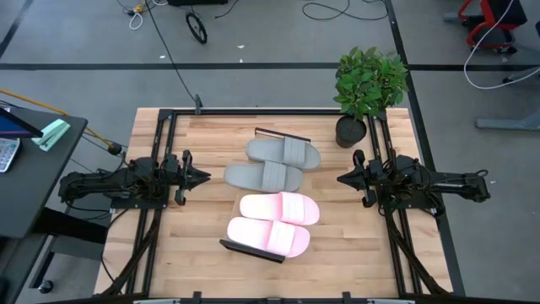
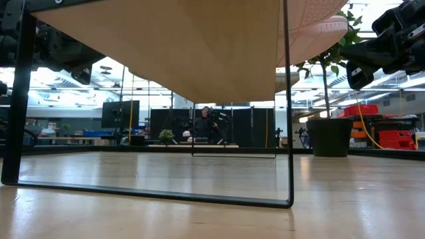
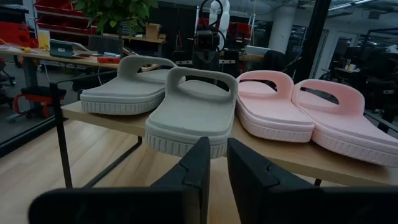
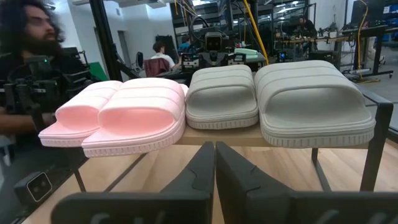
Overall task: Pick and place slides into the shelf
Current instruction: Return to Home Position
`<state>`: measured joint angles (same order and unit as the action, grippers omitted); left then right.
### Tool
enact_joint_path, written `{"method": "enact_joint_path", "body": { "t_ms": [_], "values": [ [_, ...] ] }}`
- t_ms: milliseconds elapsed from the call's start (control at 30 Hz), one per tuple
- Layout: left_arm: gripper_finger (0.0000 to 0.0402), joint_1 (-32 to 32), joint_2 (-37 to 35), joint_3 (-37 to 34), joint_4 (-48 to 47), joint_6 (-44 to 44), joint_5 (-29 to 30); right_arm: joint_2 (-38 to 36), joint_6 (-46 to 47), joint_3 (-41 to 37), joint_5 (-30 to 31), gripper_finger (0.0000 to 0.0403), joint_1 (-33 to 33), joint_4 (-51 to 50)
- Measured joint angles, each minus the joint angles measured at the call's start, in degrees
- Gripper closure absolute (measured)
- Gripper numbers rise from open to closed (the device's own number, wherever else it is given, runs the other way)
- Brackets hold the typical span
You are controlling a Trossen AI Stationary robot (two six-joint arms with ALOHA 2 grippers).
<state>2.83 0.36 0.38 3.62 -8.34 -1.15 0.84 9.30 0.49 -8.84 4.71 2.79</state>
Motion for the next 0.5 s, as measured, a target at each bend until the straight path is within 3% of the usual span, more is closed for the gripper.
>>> {"method": "enact_joint_path", "body": {
  "t_ms": [500],
  "values": [
    [0.0342, 0.0, 0.0, 0.0, 0.0, 0.0, 0.0, 0.0, 0.0, 0.0, 0.0, 0.0384, 0.0, 0.0]
  ]
}}
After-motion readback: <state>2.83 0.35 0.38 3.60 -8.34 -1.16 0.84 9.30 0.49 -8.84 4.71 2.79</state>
